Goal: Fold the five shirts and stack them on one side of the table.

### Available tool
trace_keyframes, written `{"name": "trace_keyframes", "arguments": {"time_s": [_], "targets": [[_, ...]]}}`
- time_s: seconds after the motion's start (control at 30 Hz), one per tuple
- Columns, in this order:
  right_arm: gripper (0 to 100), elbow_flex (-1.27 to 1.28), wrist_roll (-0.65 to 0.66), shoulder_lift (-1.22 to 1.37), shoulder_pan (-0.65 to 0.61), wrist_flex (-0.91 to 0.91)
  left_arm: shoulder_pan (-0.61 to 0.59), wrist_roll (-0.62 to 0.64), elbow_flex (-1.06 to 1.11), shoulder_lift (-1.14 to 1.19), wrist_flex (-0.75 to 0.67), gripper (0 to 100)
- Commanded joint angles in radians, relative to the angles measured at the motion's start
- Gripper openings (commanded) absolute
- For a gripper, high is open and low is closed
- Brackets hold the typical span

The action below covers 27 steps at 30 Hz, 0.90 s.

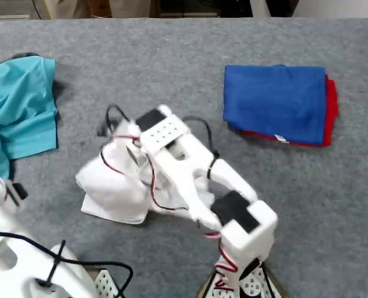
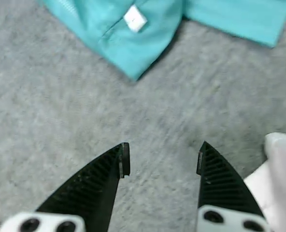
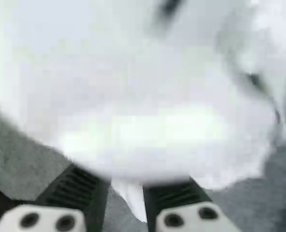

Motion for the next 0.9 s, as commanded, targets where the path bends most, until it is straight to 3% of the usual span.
{"name": "trace_keyframes", "arguments": {"time_s": [0.0, 0.23, 0.53, 0.67, 0.87], "targets": [[0.2, -0.189, -0.02, -0.142, -0.005, 0.049, -0.057, -0.055, -0.005, 0.033, -0.018, 23], [0.2, -0.417, -0.025, -0.275, 0.035, 0.049, -0.083, -0.087, -0.006, 0.071, -0.017, 23], [0.2, -0.481, -0.029, -0.286, 0.36, 0.031, -0.064, -0.081, -0.002, 0.064, -0.009, 23], [0.2, -0.484, -0.025, -0.286, 0.458, 0.08, 0.028, -0.081, -0.003, 0.064, 0.02, 23], [0.2, -0.475, 0.018, -0.285, 0.587, 0.207, 0.334, -0.071, -0.002, 0.062, 0.135, 23]]}}
